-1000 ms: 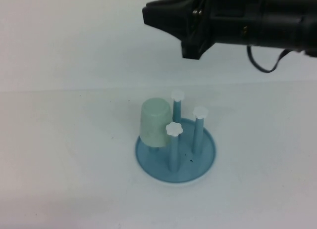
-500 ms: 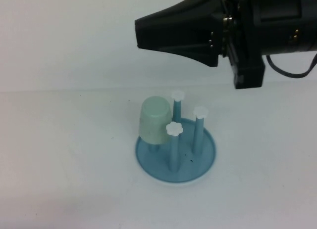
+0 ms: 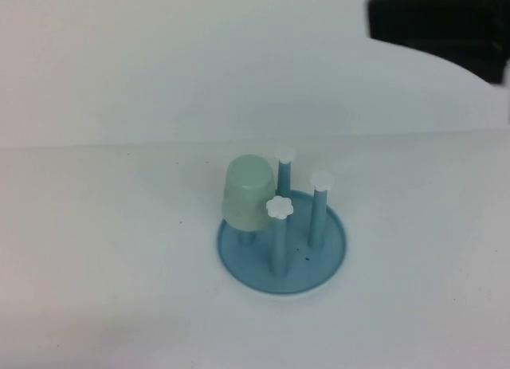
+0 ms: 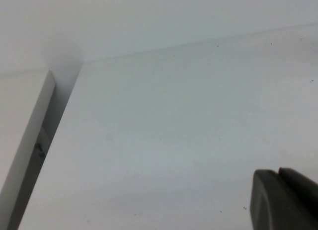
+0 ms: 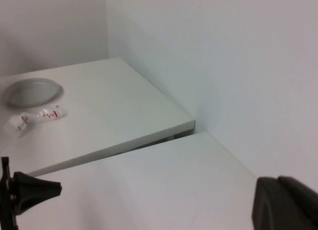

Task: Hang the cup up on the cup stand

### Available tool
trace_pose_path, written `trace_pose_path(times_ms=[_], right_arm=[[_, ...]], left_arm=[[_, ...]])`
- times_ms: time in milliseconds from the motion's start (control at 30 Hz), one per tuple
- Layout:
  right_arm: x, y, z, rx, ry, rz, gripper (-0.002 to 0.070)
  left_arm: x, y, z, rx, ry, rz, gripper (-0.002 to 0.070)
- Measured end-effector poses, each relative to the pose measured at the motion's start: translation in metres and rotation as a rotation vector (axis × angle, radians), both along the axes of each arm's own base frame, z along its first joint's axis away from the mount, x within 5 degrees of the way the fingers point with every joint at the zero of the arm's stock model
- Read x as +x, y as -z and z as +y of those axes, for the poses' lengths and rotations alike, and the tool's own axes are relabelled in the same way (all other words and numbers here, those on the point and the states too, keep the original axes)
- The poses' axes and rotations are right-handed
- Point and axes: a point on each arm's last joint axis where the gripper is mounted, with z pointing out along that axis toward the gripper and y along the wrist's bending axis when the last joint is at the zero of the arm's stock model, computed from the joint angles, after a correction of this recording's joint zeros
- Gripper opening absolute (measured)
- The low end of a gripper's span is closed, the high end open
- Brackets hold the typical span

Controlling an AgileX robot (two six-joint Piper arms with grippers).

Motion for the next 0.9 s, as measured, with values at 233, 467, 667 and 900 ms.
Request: trace_pose_path(times_ms=[233, 467, 667, 900], right_arm=[[-0.05, 0.038, -0.035, 0.026, 0.159, -0.038, -0.0001], [-0.075, 0.113, -0.083, 0.047, 0.523, -0.06, -0.0001], [-0.107, 0.164, -0.106, 0.089, 0.667, -0.067, -0.0001], [-0.119, 0.171, -0.11, 0.115, 0.683, -0.111, -0.0001]], left_arm=[[0.0, 0.0, 0.0, 0.0, -0.002, 0.002, -0.0001], [0.0, 0.0, 0.0, -0.002, -0.001, -0.001, -0.0001], [0.0, 0.0, 0.0, -0.002, -0.001, -0.001, -0.0001], [0.0, 0.0, 0.0, -0.002, -0.001, -0.001, -0.0001]])
